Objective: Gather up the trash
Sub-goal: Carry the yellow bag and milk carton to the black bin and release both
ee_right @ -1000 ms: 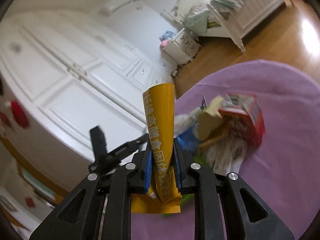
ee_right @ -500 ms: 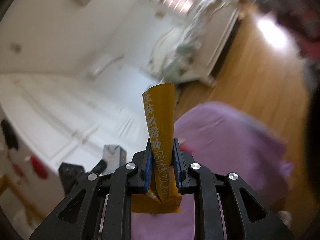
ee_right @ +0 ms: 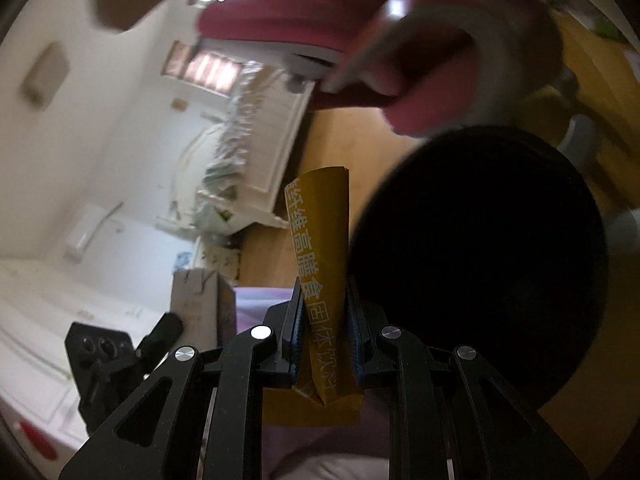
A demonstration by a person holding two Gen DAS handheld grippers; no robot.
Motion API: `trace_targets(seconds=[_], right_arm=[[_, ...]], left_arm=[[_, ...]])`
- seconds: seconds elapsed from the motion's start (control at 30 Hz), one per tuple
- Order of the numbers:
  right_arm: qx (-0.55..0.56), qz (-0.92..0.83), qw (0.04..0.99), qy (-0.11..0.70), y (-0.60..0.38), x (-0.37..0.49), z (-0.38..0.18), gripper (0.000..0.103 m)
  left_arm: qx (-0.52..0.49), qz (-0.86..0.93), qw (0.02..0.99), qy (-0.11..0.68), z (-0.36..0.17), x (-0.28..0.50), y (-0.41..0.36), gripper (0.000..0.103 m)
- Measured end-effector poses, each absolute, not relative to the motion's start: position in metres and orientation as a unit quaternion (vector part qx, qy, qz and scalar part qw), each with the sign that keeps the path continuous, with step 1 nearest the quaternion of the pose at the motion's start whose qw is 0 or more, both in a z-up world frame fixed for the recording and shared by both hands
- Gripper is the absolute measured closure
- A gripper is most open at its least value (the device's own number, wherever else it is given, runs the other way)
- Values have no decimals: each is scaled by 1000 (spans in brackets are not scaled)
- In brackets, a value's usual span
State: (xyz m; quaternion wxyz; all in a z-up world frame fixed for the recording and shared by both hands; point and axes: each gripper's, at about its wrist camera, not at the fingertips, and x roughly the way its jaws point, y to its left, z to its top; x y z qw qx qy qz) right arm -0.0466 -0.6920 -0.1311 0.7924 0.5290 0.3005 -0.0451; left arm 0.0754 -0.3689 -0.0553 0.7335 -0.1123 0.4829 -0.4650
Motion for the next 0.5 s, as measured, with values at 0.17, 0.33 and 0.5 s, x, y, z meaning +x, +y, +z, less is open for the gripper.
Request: trace_targets(seconds=[0.17, 0.33, 0.5], right_arm=[[539, -52, 779, 316, -687, -39, -148, 73], [525, -60, 782, 329, -684, -29, -137, 60], [508, -64, 794, 329, -672, -31, -125, 48]], left_arm=[[-67, -465, 735, 490, -64, 73, -408, 46], [-50, -464, 751, 467, -50, 68, -404, 20], [-57, -462, 759, 455, -33, 63, -387, 19]])
